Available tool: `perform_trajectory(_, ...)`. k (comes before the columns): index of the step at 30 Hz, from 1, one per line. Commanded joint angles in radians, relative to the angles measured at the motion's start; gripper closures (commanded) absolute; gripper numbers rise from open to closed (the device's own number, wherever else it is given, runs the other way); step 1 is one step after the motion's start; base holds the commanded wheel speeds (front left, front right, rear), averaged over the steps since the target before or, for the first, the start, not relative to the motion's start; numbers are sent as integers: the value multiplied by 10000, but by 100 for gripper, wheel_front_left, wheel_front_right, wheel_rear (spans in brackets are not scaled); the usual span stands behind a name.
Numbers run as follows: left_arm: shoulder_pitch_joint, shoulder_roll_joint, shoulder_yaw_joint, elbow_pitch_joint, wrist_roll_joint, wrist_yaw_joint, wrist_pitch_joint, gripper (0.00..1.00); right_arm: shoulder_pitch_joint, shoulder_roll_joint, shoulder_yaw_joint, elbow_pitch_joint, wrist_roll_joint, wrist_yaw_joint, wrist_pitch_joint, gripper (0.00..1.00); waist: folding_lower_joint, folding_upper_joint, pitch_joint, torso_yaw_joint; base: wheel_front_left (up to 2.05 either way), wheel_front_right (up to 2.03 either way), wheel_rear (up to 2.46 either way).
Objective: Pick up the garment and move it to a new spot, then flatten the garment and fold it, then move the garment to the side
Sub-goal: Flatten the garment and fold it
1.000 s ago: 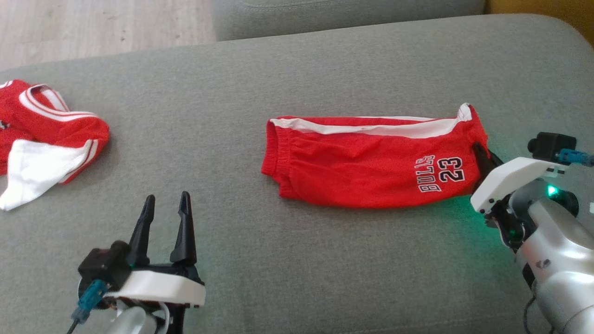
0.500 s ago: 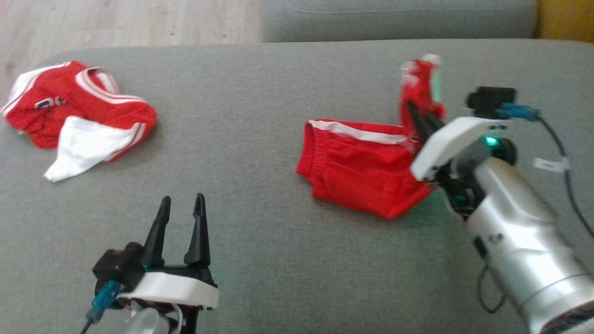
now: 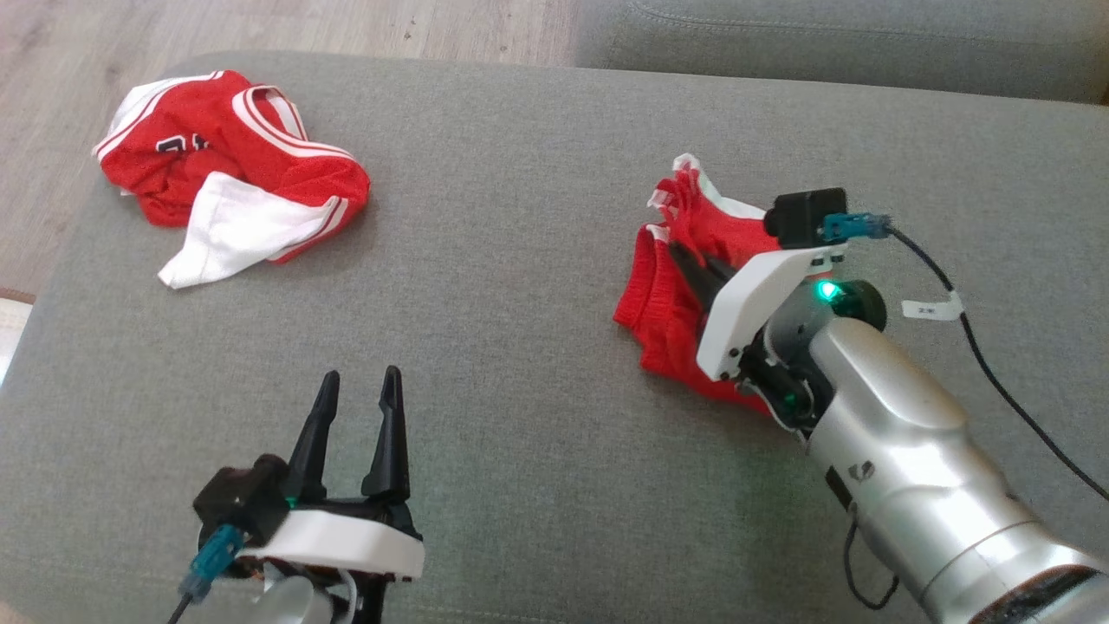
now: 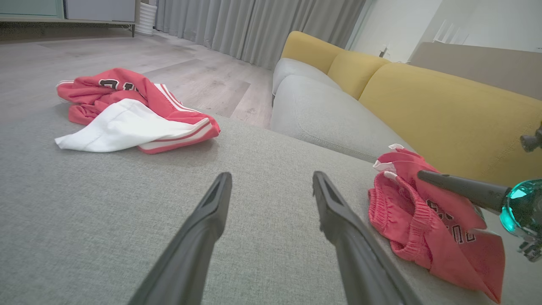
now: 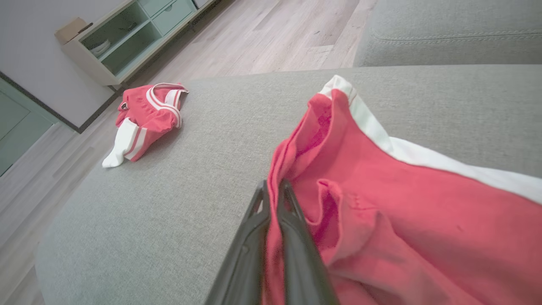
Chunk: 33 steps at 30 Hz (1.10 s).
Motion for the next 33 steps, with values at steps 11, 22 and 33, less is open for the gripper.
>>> perform_trajectory(11,-264,-171,453,-79,287,-285,-97,0,279,371,684,-1299,154,73,-215,0,-1,0,-150,-540,0,0,0)
perform_trajectory(22,-204,-205,367,-5,335,-290,-97,0,498,-292,-167,-2253,-292,73,-999,0,-1,0,-312,-985,0,0,0)
perform_trajectory(33,-284,-176,281,-147,346,-278,-63,0,632,-1233,-1055,-1657,-1967,73,-1066,100,-1,0,-15,-790,0,0,0)
